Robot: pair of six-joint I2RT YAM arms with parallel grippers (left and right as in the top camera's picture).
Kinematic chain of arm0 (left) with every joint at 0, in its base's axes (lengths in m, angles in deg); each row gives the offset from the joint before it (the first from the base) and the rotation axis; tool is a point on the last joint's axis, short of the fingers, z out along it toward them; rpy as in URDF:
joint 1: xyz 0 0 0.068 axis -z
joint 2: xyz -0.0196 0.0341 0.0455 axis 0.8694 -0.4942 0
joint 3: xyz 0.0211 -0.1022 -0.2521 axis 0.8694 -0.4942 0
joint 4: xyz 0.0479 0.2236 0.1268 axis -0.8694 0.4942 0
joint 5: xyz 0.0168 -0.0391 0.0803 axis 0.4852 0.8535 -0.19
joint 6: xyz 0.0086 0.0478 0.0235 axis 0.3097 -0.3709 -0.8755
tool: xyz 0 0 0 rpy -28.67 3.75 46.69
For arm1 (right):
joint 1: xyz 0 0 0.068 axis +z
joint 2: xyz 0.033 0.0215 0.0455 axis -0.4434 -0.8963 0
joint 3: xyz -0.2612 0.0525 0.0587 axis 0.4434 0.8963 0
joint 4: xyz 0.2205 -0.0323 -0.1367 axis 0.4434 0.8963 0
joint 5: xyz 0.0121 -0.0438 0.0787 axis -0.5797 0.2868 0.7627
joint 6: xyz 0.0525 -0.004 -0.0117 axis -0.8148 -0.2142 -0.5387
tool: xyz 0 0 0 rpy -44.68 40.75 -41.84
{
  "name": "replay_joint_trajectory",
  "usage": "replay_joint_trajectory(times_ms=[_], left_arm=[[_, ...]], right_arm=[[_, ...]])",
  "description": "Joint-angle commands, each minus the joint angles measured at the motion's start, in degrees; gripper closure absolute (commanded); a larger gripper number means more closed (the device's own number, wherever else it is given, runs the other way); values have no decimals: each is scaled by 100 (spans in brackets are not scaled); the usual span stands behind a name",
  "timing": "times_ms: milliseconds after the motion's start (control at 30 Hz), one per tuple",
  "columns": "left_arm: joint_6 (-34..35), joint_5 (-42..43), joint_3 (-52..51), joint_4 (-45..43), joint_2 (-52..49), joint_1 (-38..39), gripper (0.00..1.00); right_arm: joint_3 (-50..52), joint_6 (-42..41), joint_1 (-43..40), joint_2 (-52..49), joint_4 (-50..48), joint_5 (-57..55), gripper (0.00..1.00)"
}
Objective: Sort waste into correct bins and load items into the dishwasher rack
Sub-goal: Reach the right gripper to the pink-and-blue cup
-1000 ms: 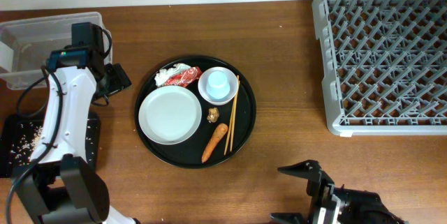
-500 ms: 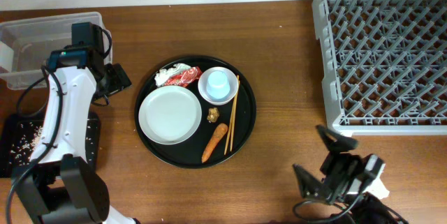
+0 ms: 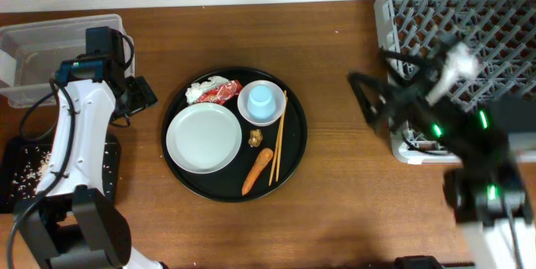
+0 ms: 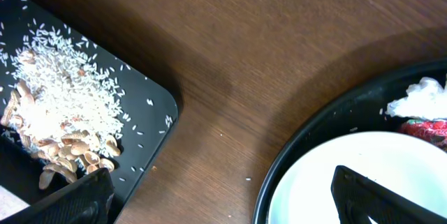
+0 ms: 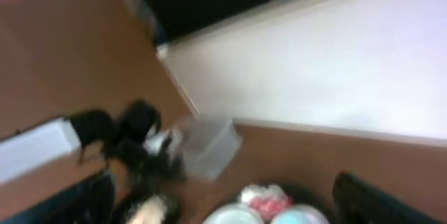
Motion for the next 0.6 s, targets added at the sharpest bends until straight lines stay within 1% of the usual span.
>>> replay_joint_trajectory(times_ms=[0, 100, 133, 167, 200, 233, 300, 333, 367, 433, 500, 567], left_arm=[[72, -44, 57, 0, -15, -20, 1], [72, -44, 57, 0, -15, -20, 1], [72, -46, 57, -2, -15, -20, 1], [72, -46, 57, 0, -15, -20, 1], [72, -44, 57, 0, -15, -20, 1], [72, -44, 57, 0, -15, -20, 1], [72, -44, 57, 0, -15, -20, 1], [72, -46, 57, 0, -15, -20, 1], [72, -44, 57, 0, -15, -20, 1], [72, -44, 57, 0, -15, -20, 1], [72, -44, 57, 0, -15, -20, 1], [72, -46, 57, 0, -15, -20, 1]], right_arm=[[-1145, 640, 890, -1252, 1045, 505, 2], [-1342, 472, 1484, -2107, 1062, 866, 2], [-1342, 243, 1615, -2337, 892, 890, 2], [-1342, -28, 1843, -2747, 367, 881, 2], [-1342, -177, 1987, -3012, 66, 844, 2], [-1351, -378, 2135, -3263, -57, 542, 2], [-1355, -435, 2321, -3488, 83, -247, 2], [-1355, -415, 2413, -3558, 251, -804, 2], [-1366, -337, 2549, -3602, 546, -1683, 2], [-1469, -96, 2776, -3615, 1047, -2870, 2], [-1685, -44, 2959, -3622, 1510, -3735, 2], [-1884, 57, 3115, -3648, 1797, -4312, 2]])
